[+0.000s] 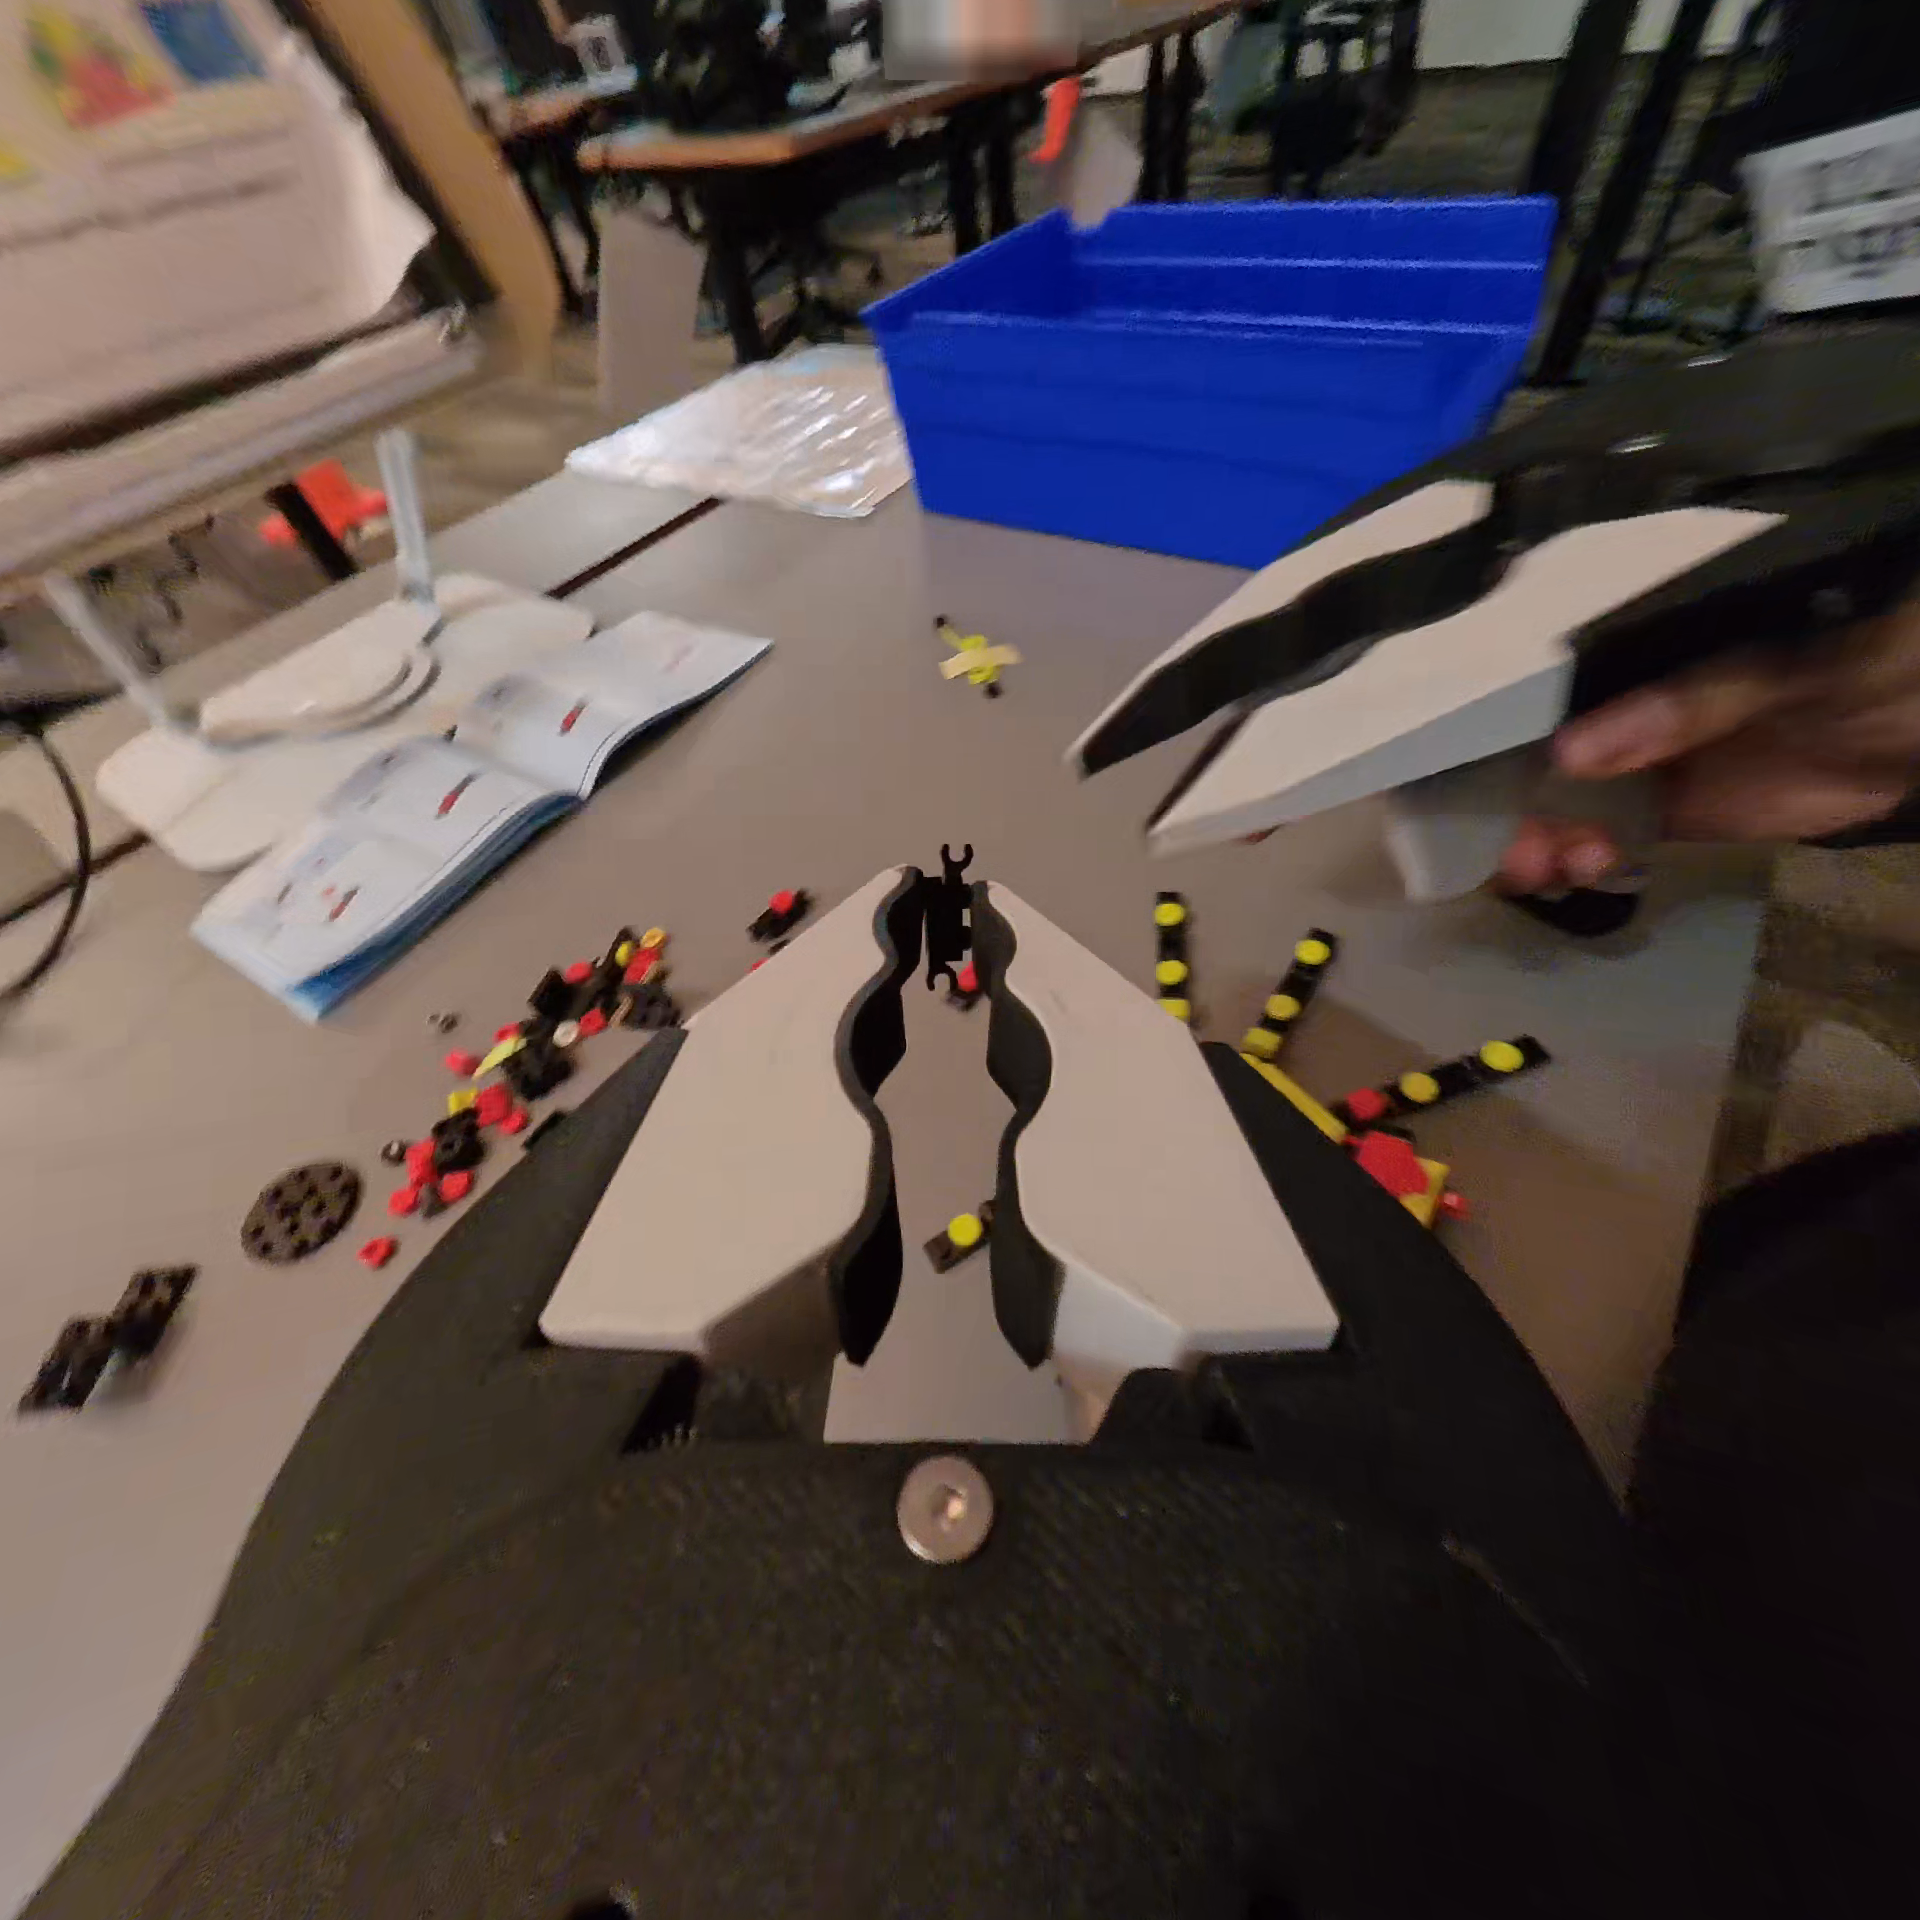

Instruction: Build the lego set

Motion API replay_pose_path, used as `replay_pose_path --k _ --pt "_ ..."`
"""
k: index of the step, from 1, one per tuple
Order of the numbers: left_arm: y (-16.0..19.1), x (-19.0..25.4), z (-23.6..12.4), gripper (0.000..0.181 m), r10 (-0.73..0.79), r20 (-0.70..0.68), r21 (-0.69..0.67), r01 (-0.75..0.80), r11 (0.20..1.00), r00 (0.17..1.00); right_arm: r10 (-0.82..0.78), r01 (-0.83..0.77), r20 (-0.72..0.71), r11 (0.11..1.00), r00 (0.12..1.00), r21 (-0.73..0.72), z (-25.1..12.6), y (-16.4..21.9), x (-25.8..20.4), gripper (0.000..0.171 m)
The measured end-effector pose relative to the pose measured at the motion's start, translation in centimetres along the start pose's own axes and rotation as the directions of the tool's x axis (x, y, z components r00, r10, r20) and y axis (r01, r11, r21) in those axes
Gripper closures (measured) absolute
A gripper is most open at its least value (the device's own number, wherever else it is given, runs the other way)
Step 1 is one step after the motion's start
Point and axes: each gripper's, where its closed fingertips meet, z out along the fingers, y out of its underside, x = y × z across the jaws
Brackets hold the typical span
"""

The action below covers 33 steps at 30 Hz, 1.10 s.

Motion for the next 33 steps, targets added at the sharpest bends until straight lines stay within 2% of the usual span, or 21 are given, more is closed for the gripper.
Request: replay_pose_path --k 2,4,6,8,10,17,28,33 --pt "-0.6 1.7 -0.4 0.175 0.102 -0.027 0.034 -0.101 0.994 0.994 0.031 -0.031 0.049 1.0 0.998 -0.003 0.3 0.4 -1.0 0.14" --pt "-0.9 2.7 -0.7 0.175 0.118 -0.074 0.054 -0.114 0.992 0.99 -0.004 0.002 0.112 1.0 0.994 0.018 0.1 0.0 -2.0 0.146" --pt "-0.5 3.7 -1.1 0.175 0.029 -0.194 0.048 -0.02 0.999 0.981 -0.139 0.132 0.193 0.99 0.971 0.05 -0.6 -0.5 -3.6 0.143" --pt "-0.5 4.3 -1.7 0.176 -0.07 -0.318 0.061 0.094 0.994 0.945 -0.265 0.255 0.185 0.964 0.946 0.077 -1.5 -0.8 -3.8 0.144" --pt "-1.0 4.7 -2.5 0.176 -0.122 -0.415 0.078 0.169 0.983 0.902 -0.304 0.287 0.173 0.951 0.937 0.117 -2.0 -1.0 -3.8 0.149" --pt "-3.0 6.6 -4.2 0.176 -0.19 -0.592 0.117 0.317 0.941 0.783 -0.23 0.185 0.307 0.968 0.923 0.171 -2.4 -1.7 -6.3 0.155" --pt "-4.4 8.0 -5.8 0.176 -0.219 -0.725 0.107 0.42 0.901 0.653 -0.087 0.0 0.457 0.982 0.885 0.187 -3.2 -2.8 -8.2 0.167" --pt "-4.7 8.0 -6.0 0.177 -0.253 -0.741 0.09 0.465 0.881 0.622 -0.089 -0.004 0.448 0.979 0.889 0.203 -3.2 -3.1 -8.3 0.168"
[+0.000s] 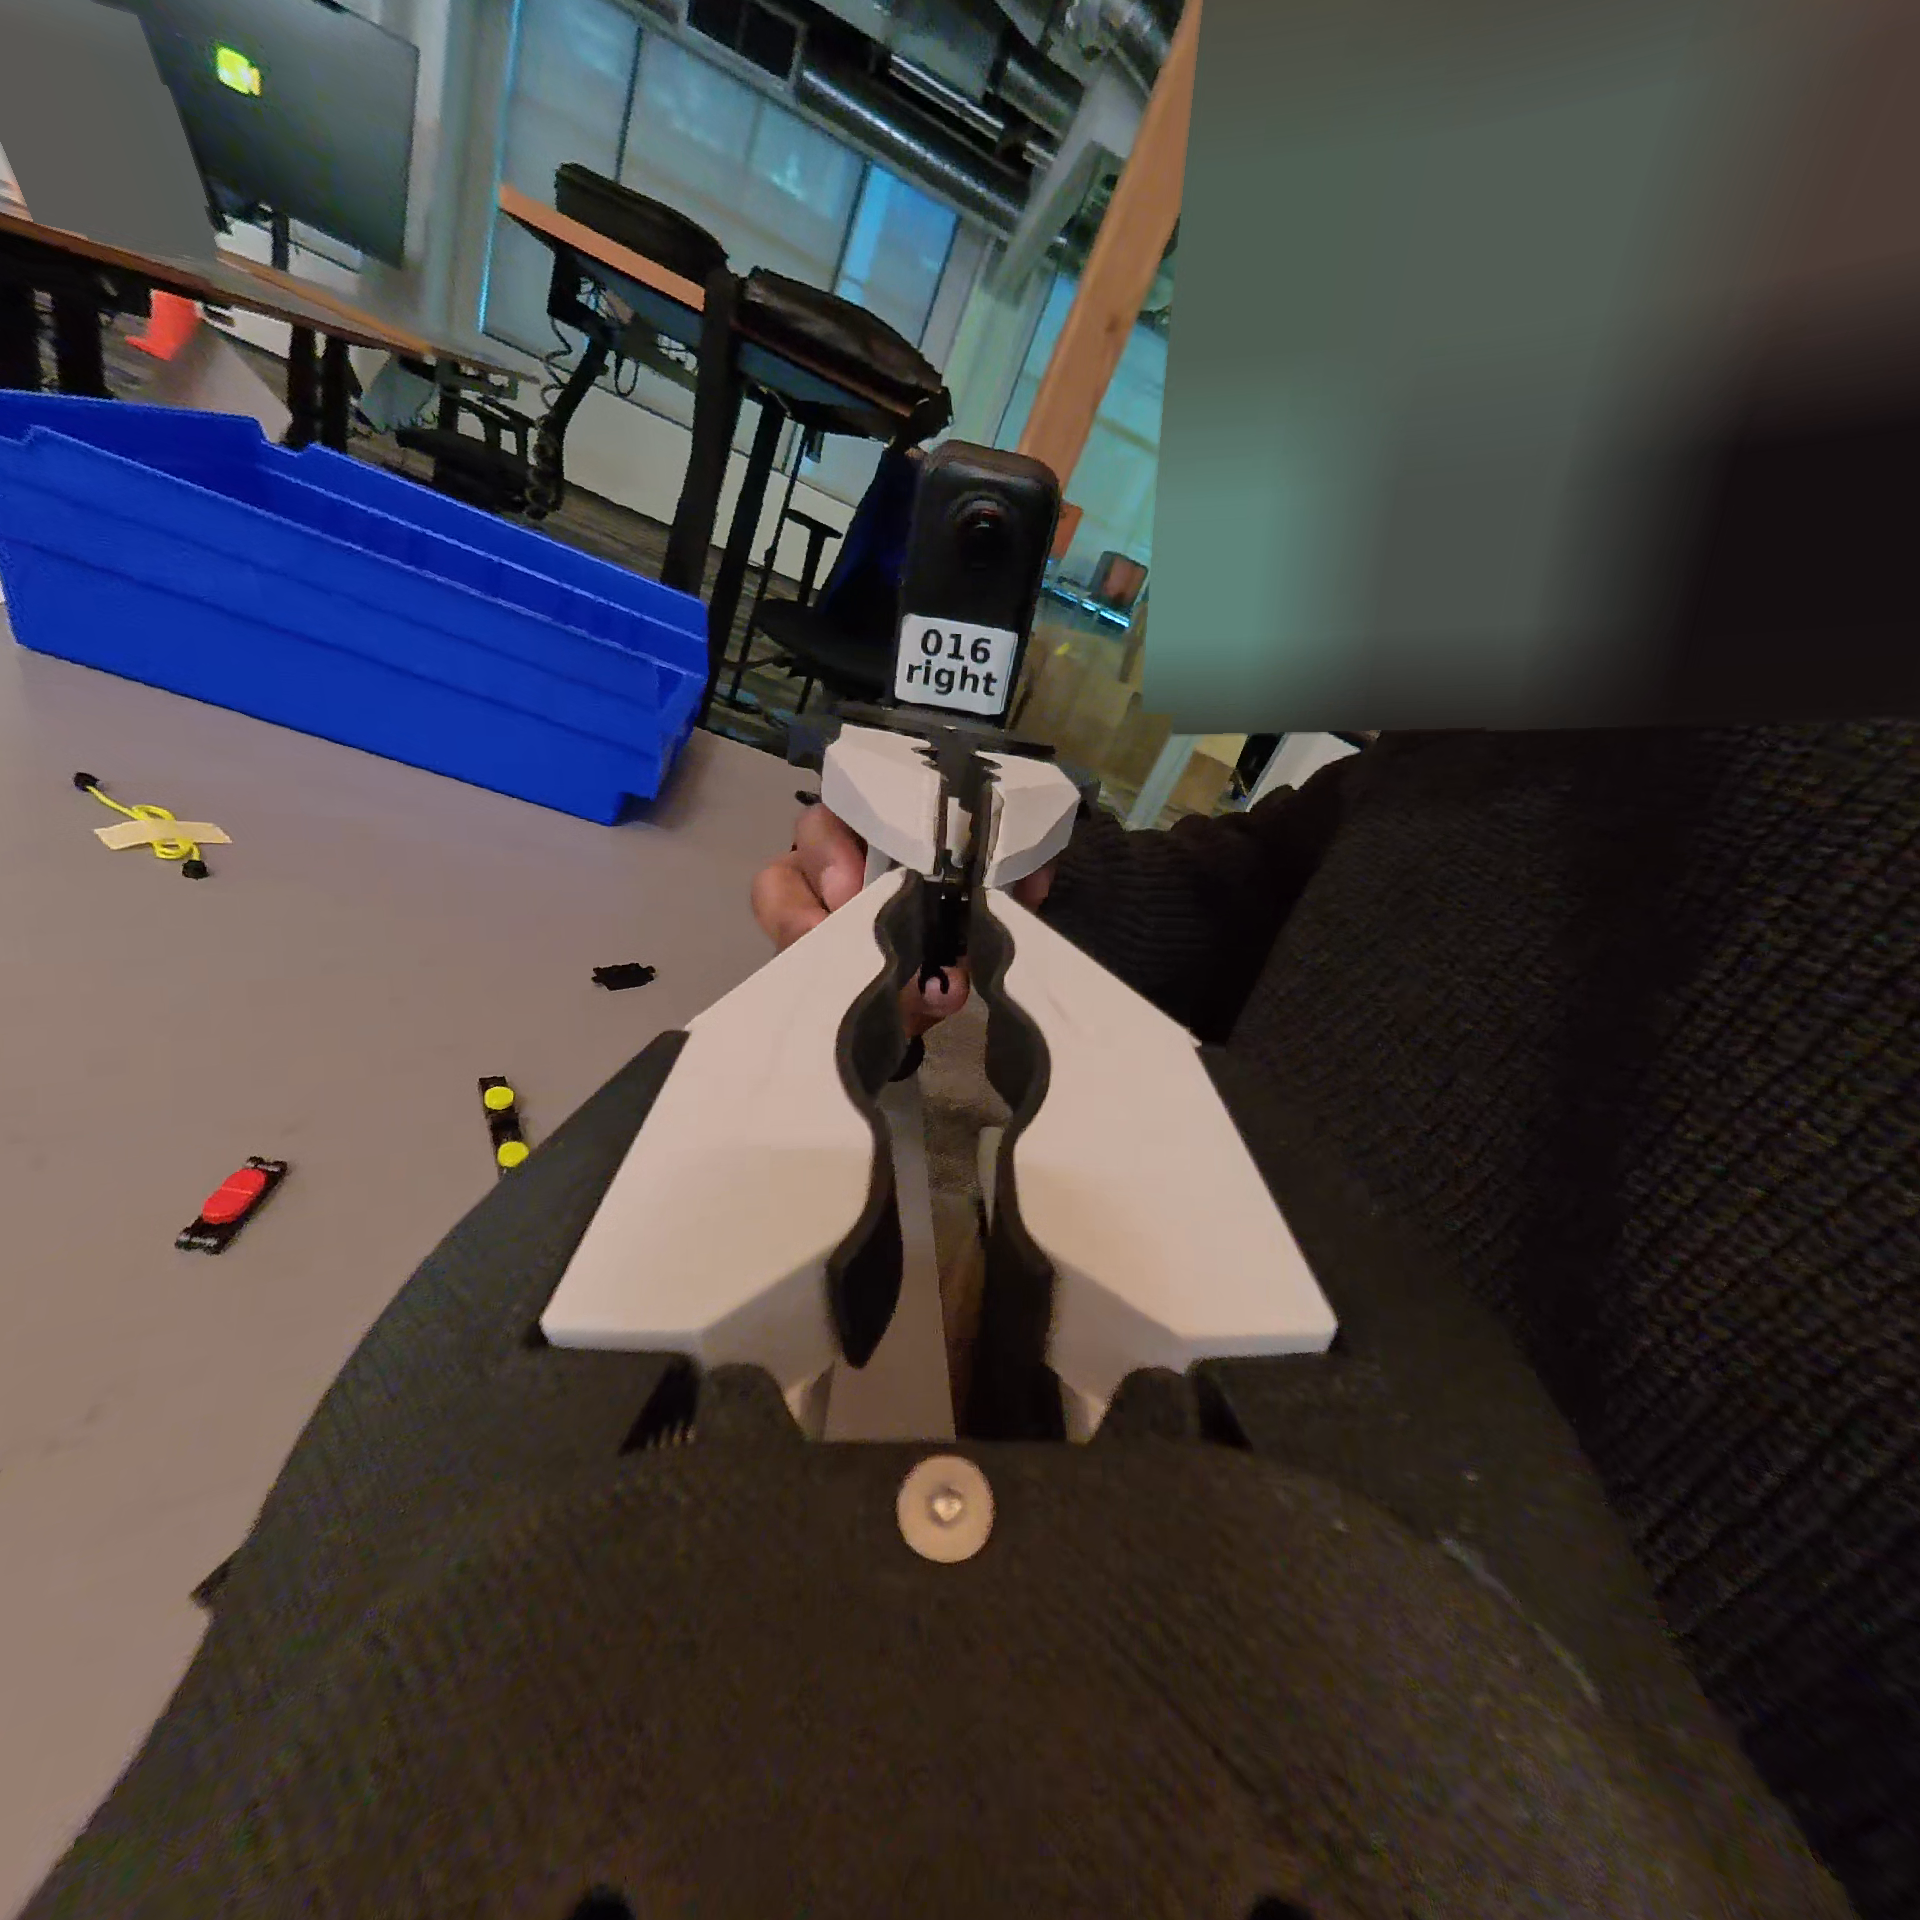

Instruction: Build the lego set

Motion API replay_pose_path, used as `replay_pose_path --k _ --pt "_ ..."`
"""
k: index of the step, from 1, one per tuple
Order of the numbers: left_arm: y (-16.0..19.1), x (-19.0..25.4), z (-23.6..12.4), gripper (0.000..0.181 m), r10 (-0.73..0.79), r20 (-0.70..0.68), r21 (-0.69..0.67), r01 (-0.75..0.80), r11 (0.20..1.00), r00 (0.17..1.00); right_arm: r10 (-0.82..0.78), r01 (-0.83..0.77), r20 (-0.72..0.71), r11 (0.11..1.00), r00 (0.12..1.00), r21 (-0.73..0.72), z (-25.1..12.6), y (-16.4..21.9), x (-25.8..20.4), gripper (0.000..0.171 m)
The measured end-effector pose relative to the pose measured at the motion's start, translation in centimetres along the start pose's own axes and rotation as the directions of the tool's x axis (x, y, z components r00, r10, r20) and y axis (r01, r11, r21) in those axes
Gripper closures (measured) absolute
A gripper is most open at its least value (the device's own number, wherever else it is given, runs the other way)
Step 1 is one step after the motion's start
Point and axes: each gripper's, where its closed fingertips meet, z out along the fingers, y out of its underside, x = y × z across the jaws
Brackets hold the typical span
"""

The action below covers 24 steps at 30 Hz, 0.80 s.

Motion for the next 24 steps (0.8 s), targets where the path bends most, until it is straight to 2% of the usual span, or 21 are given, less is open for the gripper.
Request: replay_pose_path --k 3,5,9,13,15,19,24 --pt "-0.7 -1.5 0.5 0.173 -0.039 0.074 0.061 0.035 0.998 0.997 0.035 -0.034 -0.053 0.999 0.998 0.021 -0.3 -0.6 1.6 0.168" --pt "-1.1 -4.3 0.9 0.142 -0.089 0.218 0.113 0.065 0.991 0.972 0.059 -0.058 -0.064 0.998 0.996 0.023 -1.1 -1.1 3.0 0.168" --pt "-0.7 -5.9 0.2 0.13 -0.057 0.31 0.081 0.034 0.996 0.949 0.072 -0.057 -0.152 0.993 0.986 0.102 -4.2 -3.8 5.8 0.169" --pt "-1.3 -6.3 -1.4 0.13 -0.049 0.356 0.118 0.007 0.993 0.933 -0.054 0.067 -0.291 0.997 0.955 0.033 -7.3 -4.9 7.5 0.168" --pt "-1.2 -6.6 -1.7 0.13 -0.045 0.374 0.113 0.003 0.994 0.926 -0.068 0.08 -0.321 0.996 0.945 0.024 -8.3 -5.1 8.0 0.169" --pt "-0.1 -6.2 -1.0 0.131 -0.006 0.389 0.045 -0.013 0.999 0.921 -0.032 0.053 -0.293 0.997 0.956 0.062 -8.4 -5.8 7.3 0.168" --pt "1.2 -5.1 -0.3 0.133 0.101 0.43 -0.051 -0.087 0.995 0.897 -0.108 0.102 -0.207 0.994 0.972 -0.039 -6.3 -5.2 4.3 0.168"
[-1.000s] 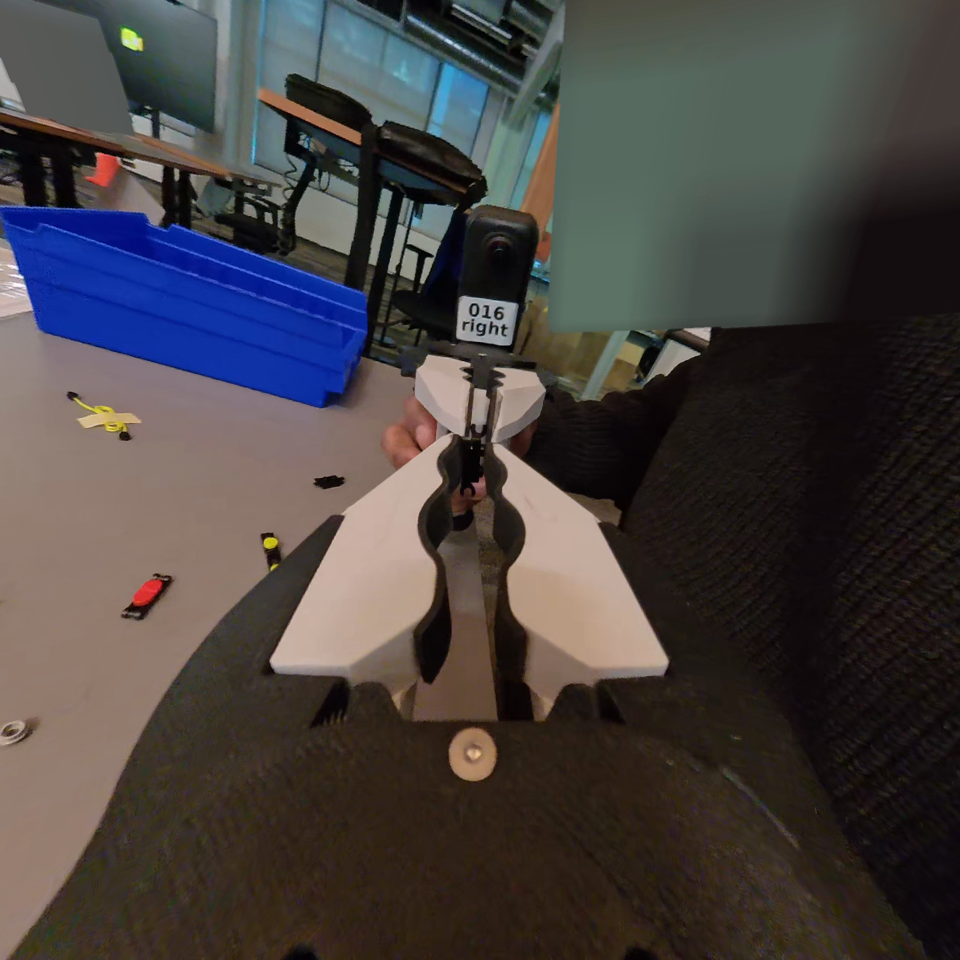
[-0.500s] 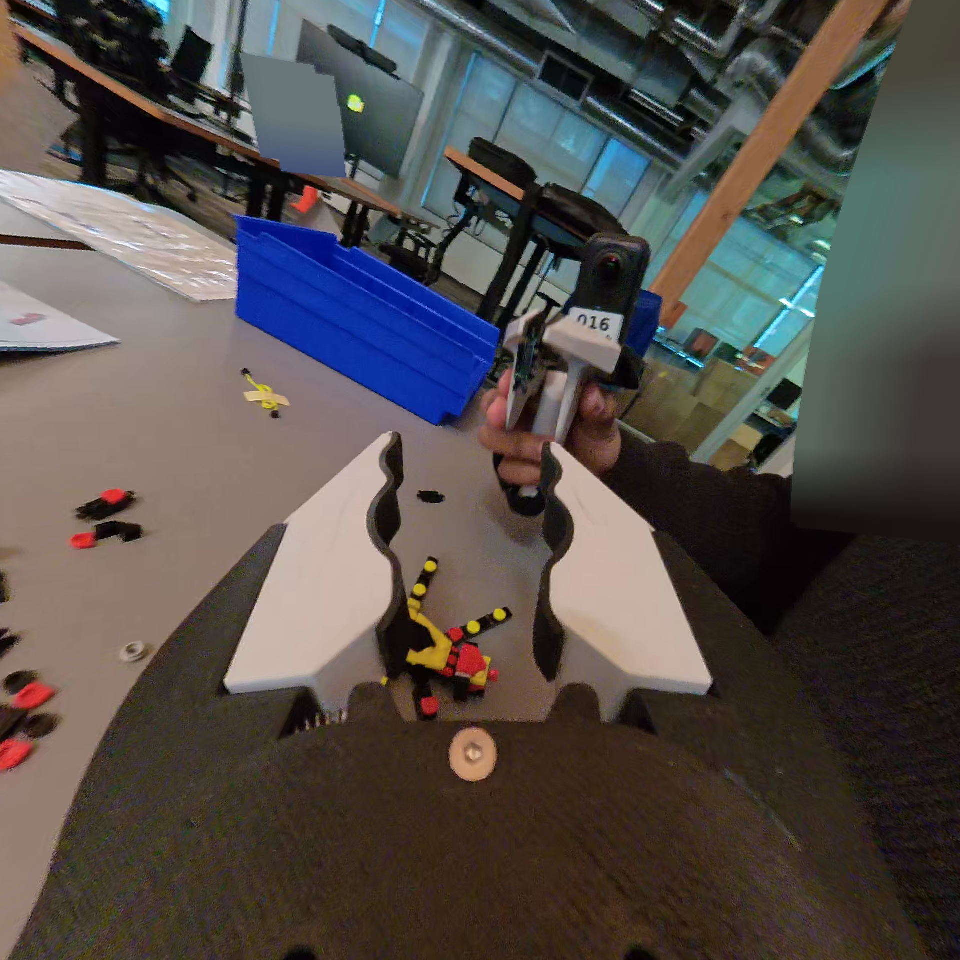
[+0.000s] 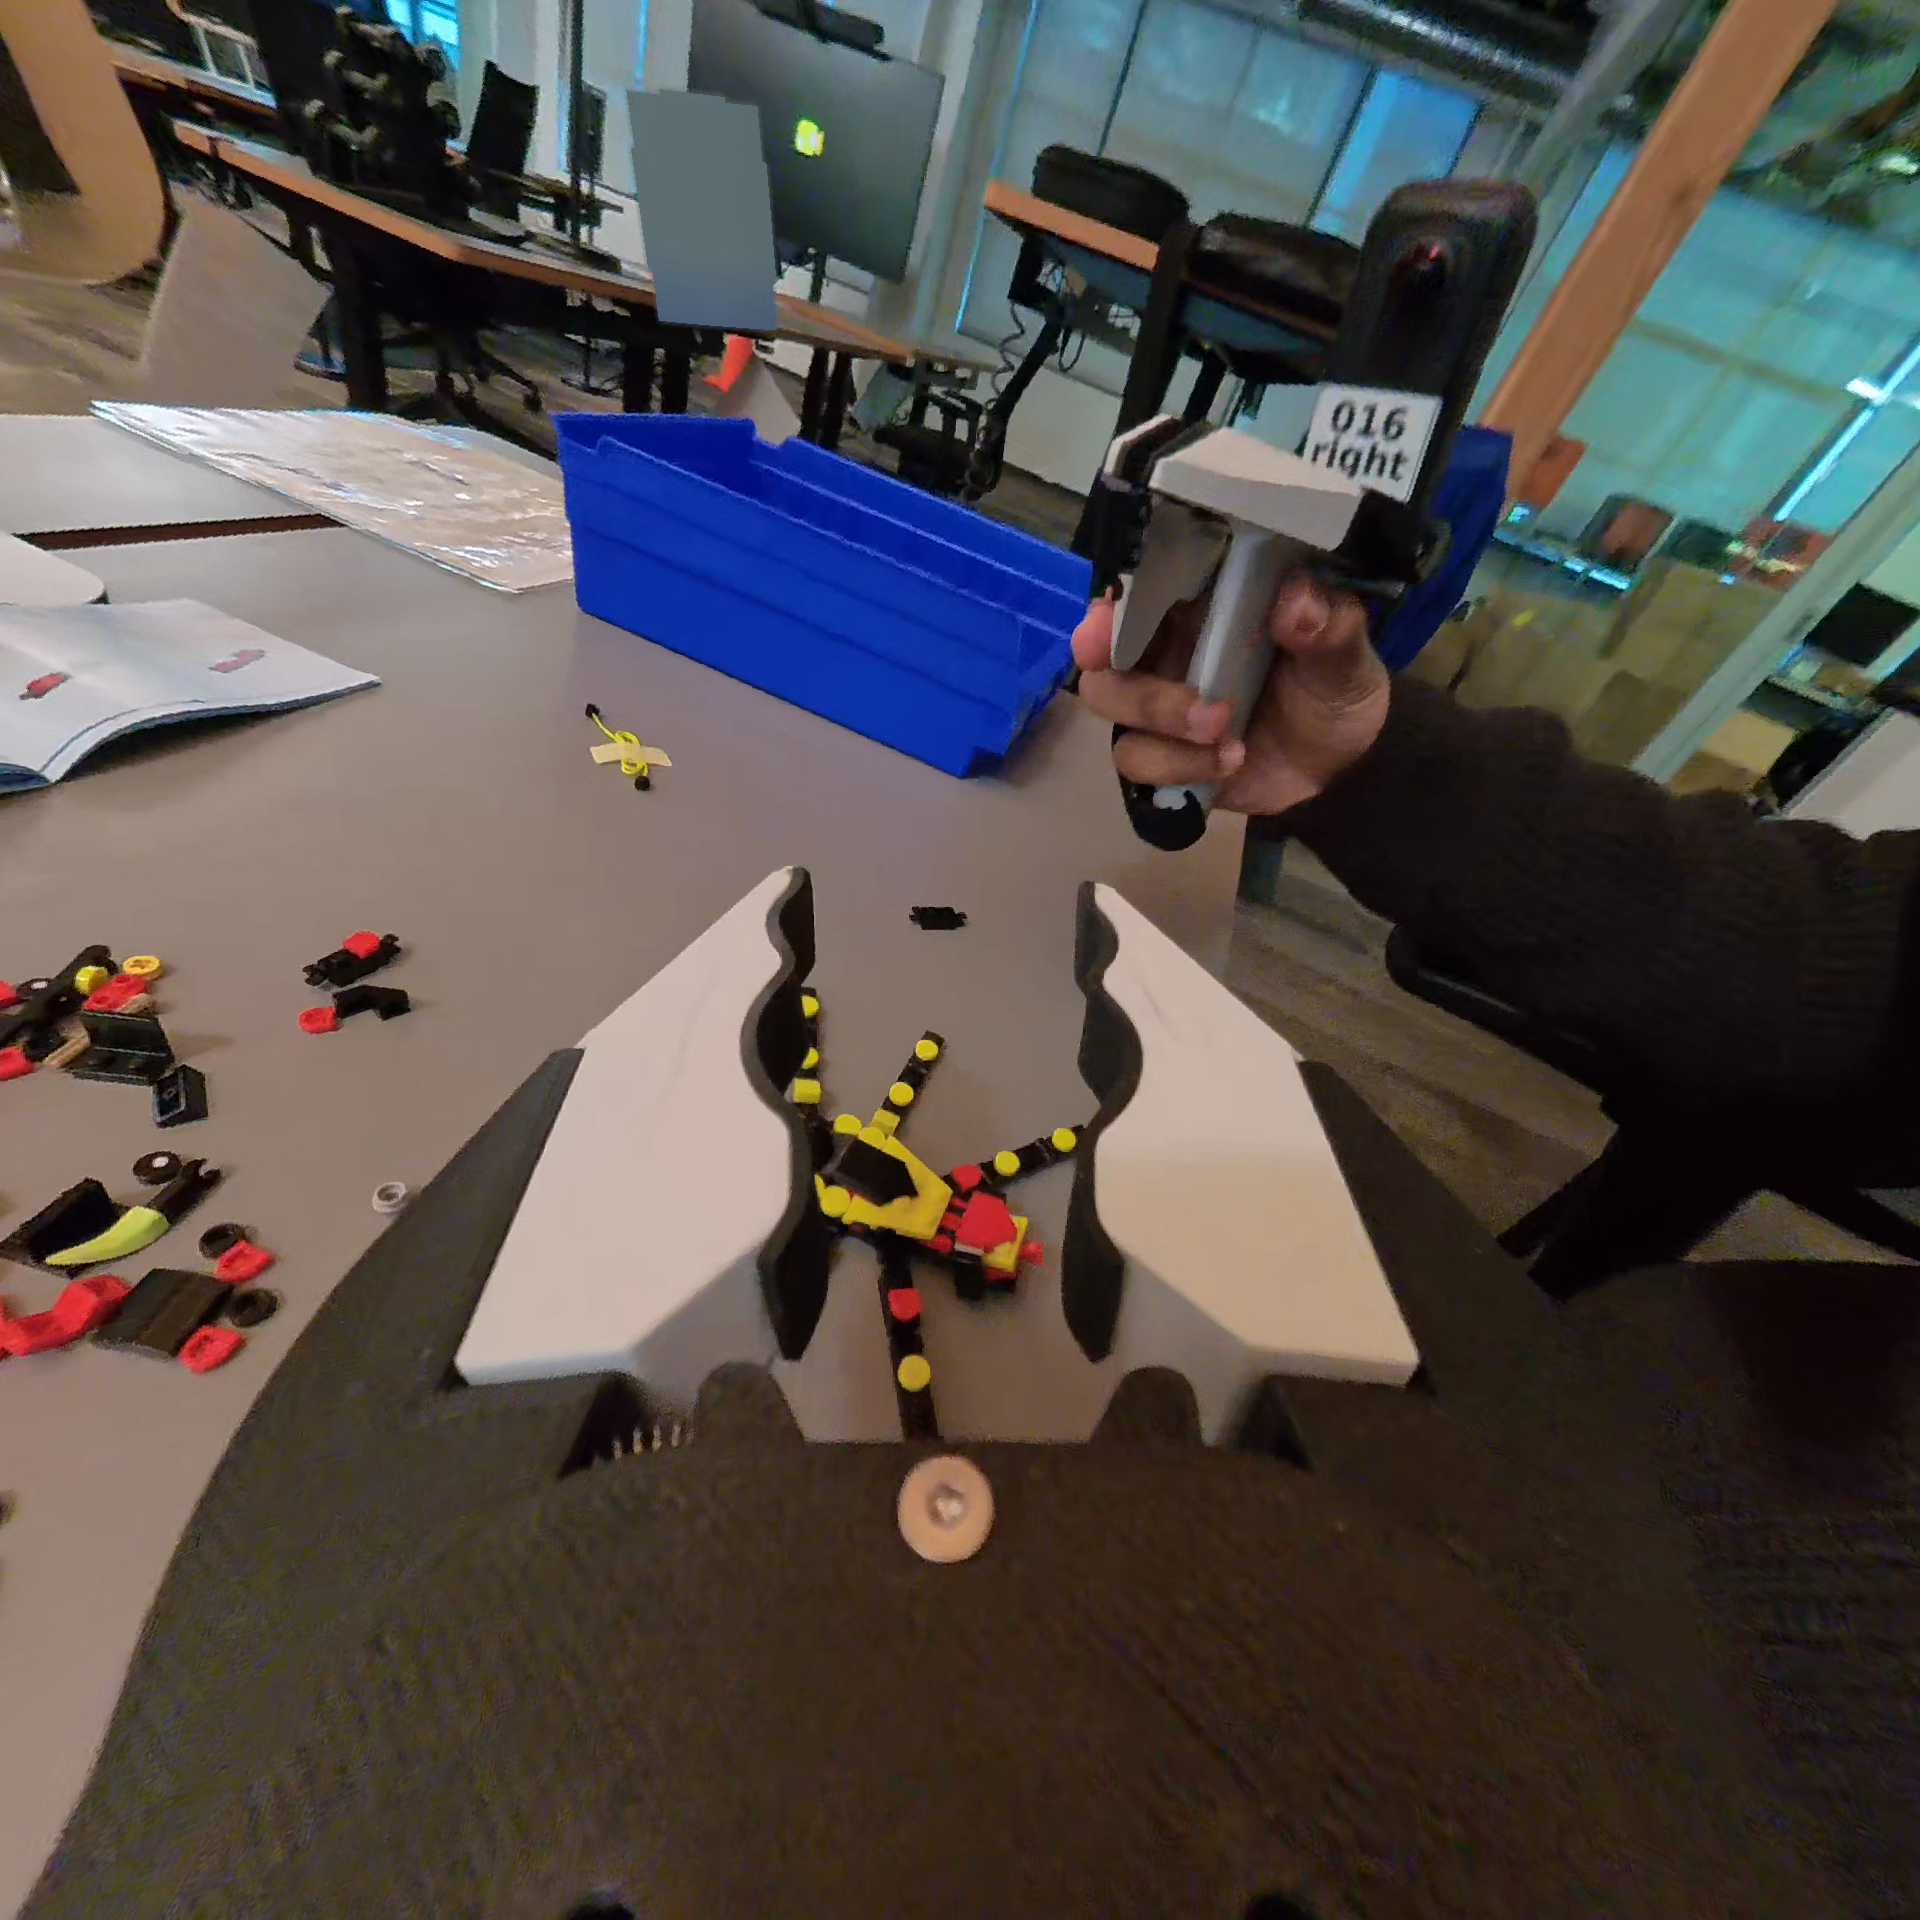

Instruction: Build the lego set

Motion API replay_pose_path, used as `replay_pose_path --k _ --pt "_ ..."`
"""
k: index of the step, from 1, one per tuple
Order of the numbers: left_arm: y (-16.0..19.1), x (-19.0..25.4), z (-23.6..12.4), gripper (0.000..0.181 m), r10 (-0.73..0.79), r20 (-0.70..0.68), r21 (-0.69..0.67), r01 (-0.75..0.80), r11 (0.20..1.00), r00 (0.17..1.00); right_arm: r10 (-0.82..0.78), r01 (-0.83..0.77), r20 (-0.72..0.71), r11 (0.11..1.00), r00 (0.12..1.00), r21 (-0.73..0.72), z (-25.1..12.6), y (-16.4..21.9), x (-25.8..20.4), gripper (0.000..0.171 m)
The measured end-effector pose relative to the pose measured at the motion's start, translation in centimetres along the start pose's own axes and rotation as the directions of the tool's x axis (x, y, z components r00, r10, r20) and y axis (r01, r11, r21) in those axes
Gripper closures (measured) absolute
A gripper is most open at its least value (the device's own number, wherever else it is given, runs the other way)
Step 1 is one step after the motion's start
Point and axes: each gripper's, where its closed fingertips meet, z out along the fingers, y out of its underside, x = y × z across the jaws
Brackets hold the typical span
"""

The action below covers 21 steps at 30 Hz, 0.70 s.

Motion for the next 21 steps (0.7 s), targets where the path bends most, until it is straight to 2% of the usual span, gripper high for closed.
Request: replay_pose_path --k 2,12,21 --pt "0.4 0.7 -0.1 0.133 0.003 0.007 -0.01 -0.003 1.0 1.0 -0.025 0.026 0.035 0.999 0.999 -0.028 0.1 0.2 -1.2 0.168" --pt "3.1 3.6 -1.1 0.133 0.043 0.001 -0.09 -0.043 0.995 0.999 0.04 -0.04 0.121 0.999 0.992 -0.001 0.6 0.4 -4.5 0.168" --pt "3.7 4.5 -1.3 0.133 0.056 -0.018 -0.111 -0.058 0.992 0.998 0.054 -0.05 0.182 0.998 0.982 -0.025 1.9 1.1 -6.1 0.168"
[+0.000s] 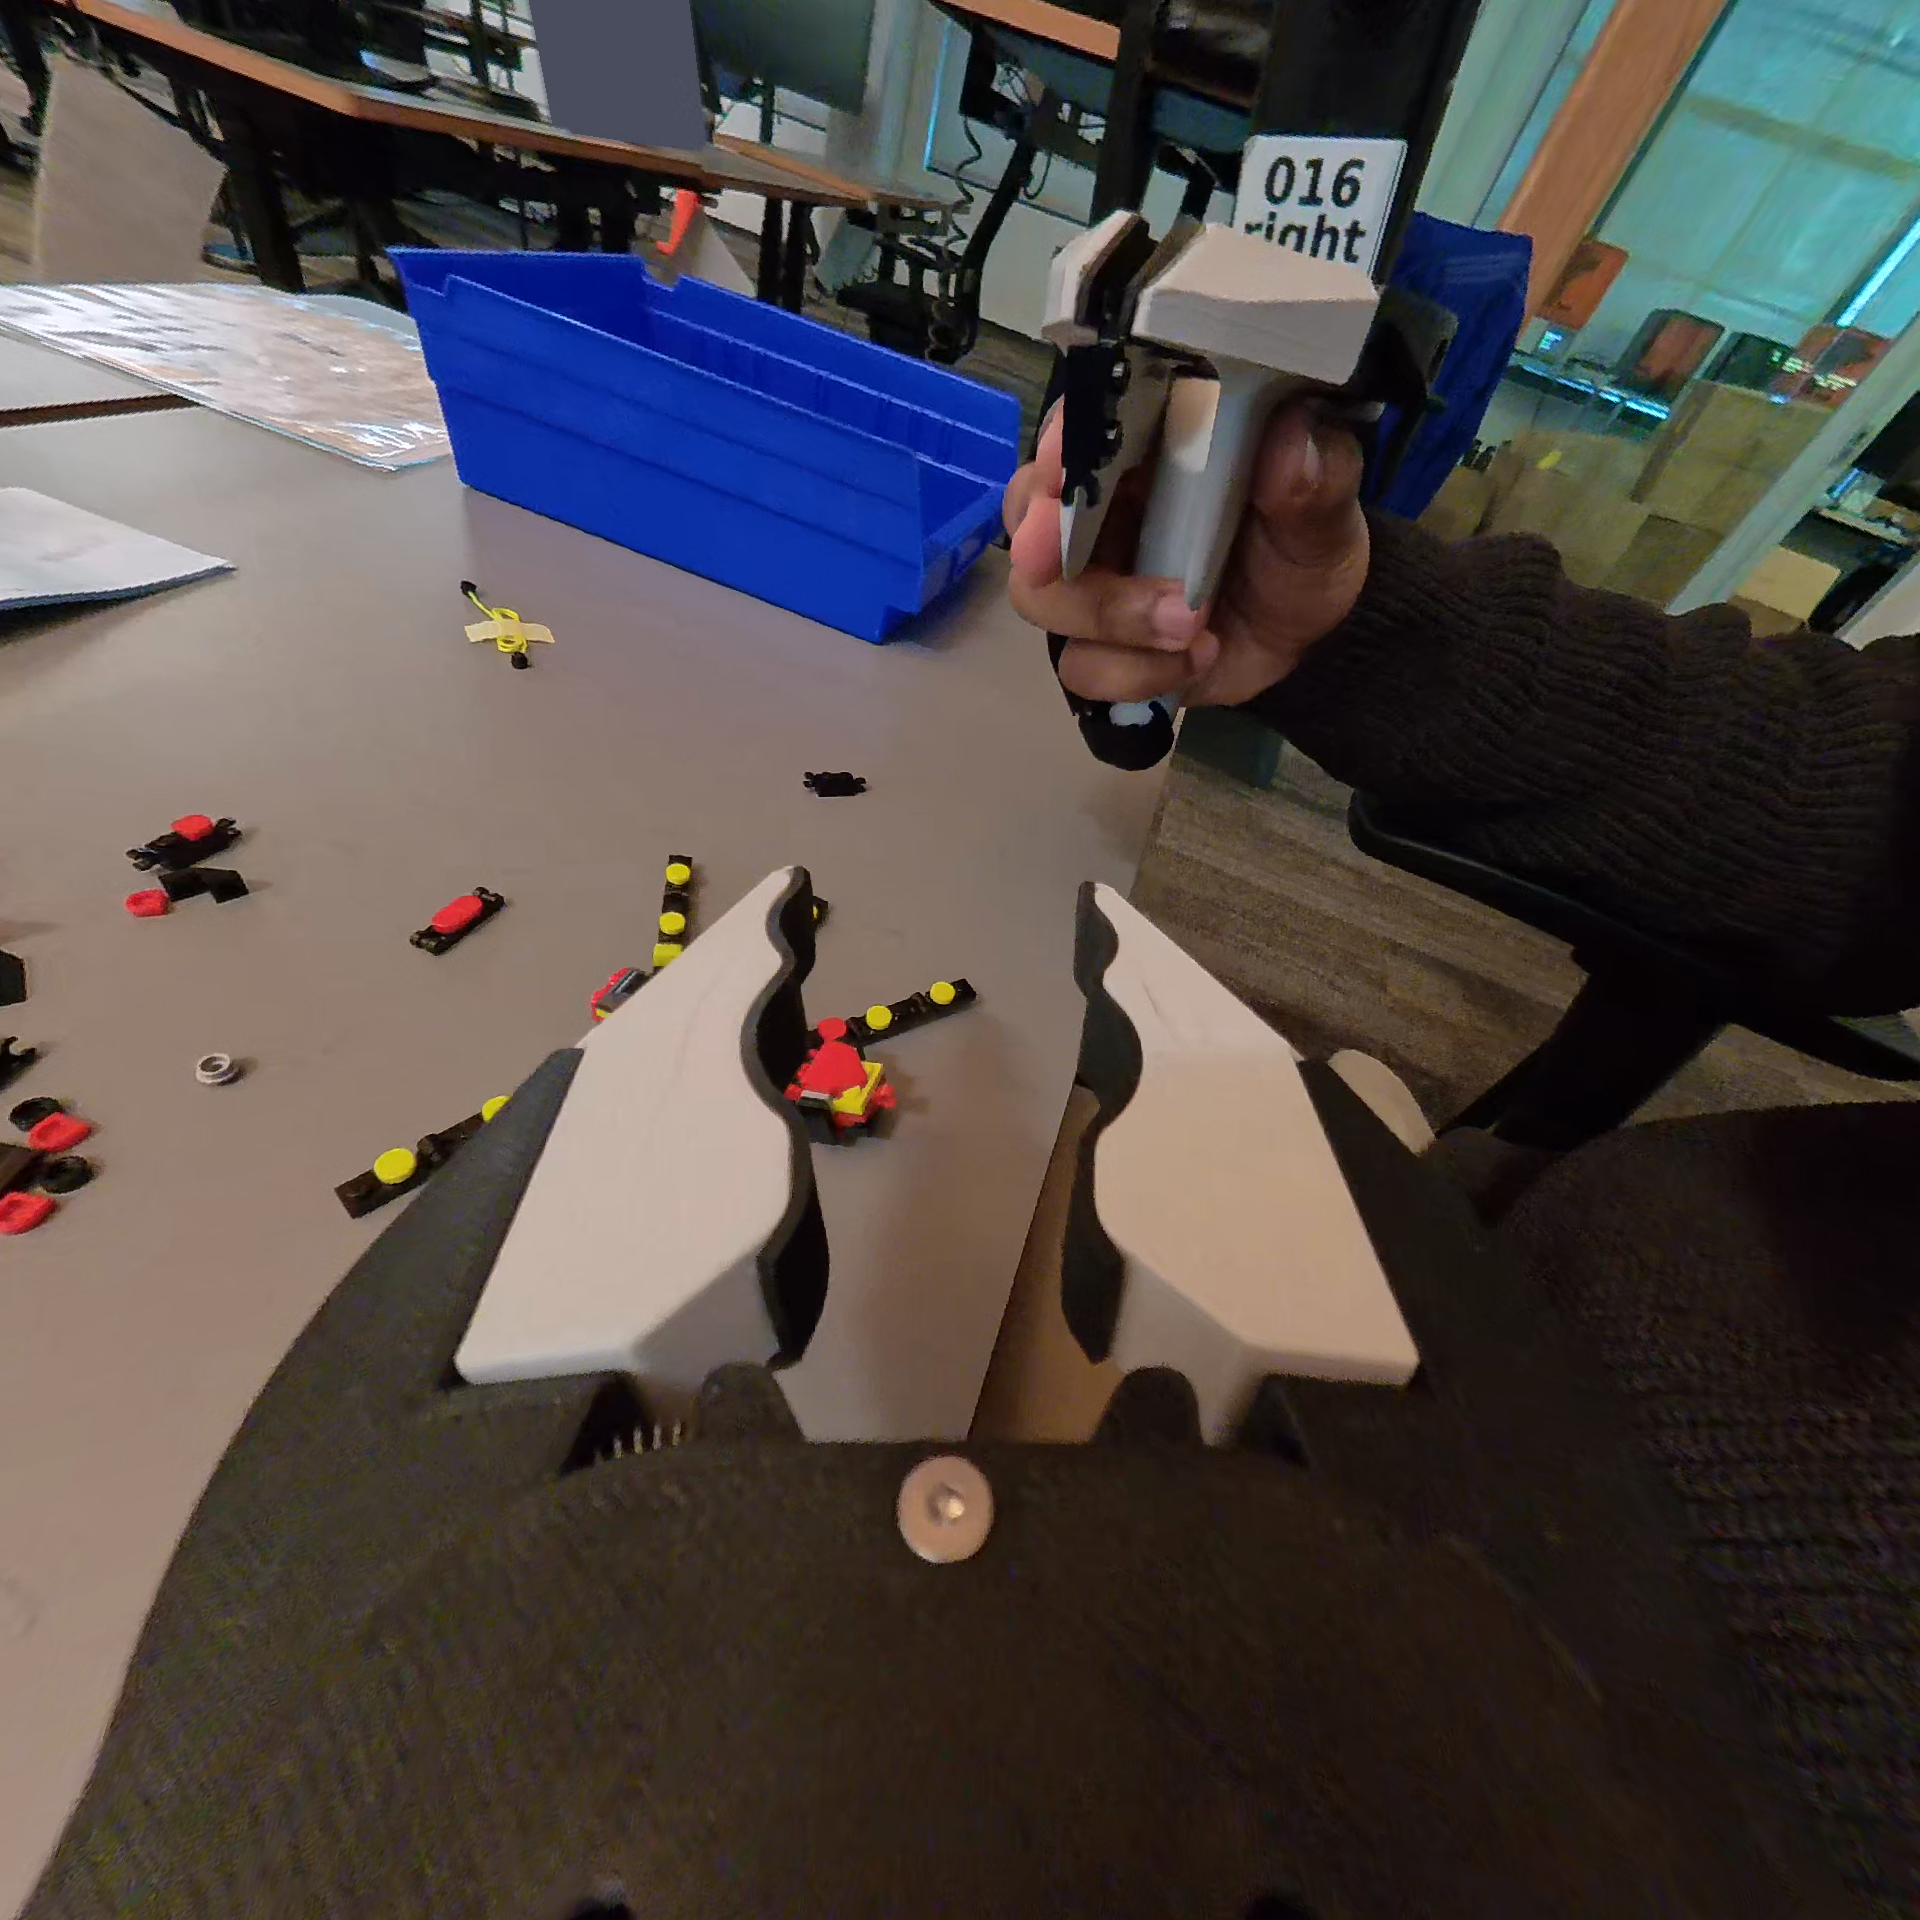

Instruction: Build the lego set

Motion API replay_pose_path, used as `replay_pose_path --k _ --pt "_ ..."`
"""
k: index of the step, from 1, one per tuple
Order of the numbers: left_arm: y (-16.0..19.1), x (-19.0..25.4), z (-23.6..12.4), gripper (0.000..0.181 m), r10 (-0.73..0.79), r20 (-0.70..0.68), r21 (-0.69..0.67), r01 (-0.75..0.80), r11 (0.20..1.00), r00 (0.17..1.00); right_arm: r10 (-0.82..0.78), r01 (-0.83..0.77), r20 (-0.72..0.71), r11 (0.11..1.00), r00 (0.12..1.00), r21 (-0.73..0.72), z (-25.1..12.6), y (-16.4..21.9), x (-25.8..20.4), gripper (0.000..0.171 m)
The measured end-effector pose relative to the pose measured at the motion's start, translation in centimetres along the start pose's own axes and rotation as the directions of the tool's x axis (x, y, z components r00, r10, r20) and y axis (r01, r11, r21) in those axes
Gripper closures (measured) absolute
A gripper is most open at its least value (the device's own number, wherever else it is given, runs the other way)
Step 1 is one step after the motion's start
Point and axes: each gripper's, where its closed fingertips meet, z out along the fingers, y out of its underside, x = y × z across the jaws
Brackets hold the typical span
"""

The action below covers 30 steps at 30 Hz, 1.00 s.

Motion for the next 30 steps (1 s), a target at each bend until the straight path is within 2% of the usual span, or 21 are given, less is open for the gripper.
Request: replay_pose_path --k 21,30 --pt "0.8 0.5 0.3 0.134 0.015 -0.029 -0.039 -0.016 0.999 0.999 0.023 -0.023 0.036 1.0 0.999 -0.012 0.5 1.1 -0.4 0.168" --pt "1.0 1.7 0.5 0.138 0.033 -0.081 -0.05 -0.037 0.998 0.996 0.04 -0.039 0.054 0.999 0.998 -0.016 0.8 1.5 -0.8 0.168"
